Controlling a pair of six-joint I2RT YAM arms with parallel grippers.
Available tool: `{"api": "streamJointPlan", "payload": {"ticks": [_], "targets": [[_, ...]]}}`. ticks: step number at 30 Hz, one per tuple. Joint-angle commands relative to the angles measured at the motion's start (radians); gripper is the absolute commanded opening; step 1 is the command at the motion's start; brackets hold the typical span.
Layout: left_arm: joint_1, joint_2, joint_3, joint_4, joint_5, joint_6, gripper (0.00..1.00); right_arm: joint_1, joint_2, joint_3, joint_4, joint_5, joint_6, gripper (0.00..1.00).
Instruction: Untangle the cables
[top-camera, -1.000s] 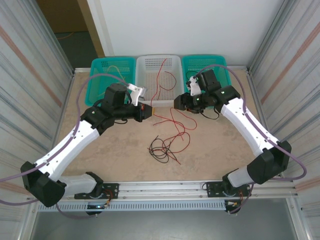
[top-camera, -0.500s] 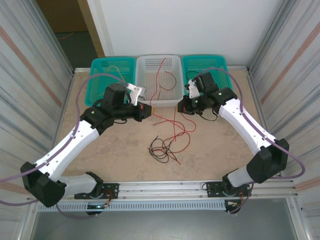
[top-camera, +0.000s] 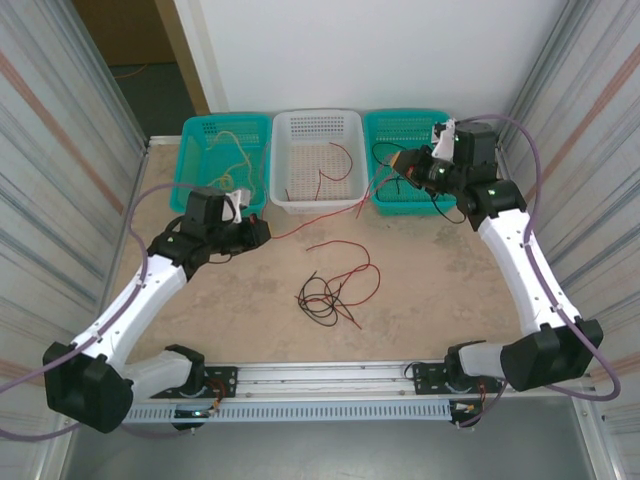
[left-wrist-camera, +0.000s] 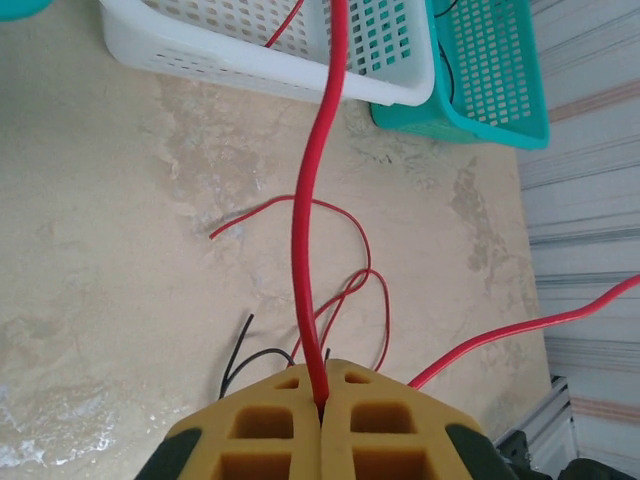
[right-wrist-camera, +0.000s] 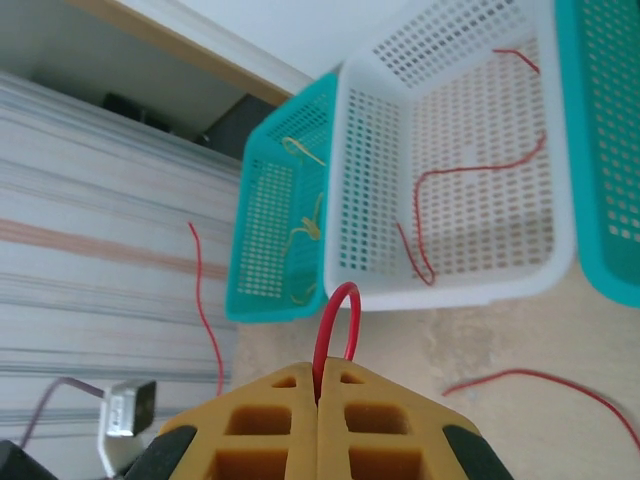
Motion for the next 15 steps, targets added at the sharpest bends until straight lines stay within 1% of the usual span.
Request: {"api": "streamJointPlan", "payload": {"ticks": [1, 2, 3, 5, 6, 10, 12, 15], "targets": [[0.007, -0.035, -0.012, -0.019, -0.026, -0.026, 0.0, 0.001, 0.027, 0.049, 0.111, -0.043, 0.063, 0.05], [0.011, -0.036, -0.003, -0.017, -0.035, -0.026, 0.0, 0.011, 0.04, 0.057, 0.098, -0.052, 0.055, 0.16], [0.013, -0.034, 0.011, -0.017, -0.042, -0.023, 0.0, 0.02, 0.049, 0.068, 0.064, -0.043, 0.035, 0.3], [0.024, -0.019, 0.051, -0.01, -0.05, -0.016, 0.0, 0.031, 0.055, 0.08, -0.023, 0.002, -0.006, 0.47], [0.033, -0.008, 0.074, -0.011, -0.055, -0.015, 0.0, 0.029, 0.047, 0.074, -0.046, 0.018, -0.018, 0.51], [0.084, 0.046, 0.181, 0.023, -0.064, -0.039, 0.0, -0.017, -0.038, -0.001, -0.082, 0.036, -0.036, 0.55], [0.106, 0.073, 0.232, 0.079, -0.057, -0.06, 0.0, -0.05, -0.079, -0.025, -0.107, 0.027, -0.045, 0.55], [0.114, 0.139, 0.326, 0.146, -0.067, -0.078, 0.0, -0.076, -0.126, -0.043, -0.148, 0.013, -0.068, 0.55]]}}
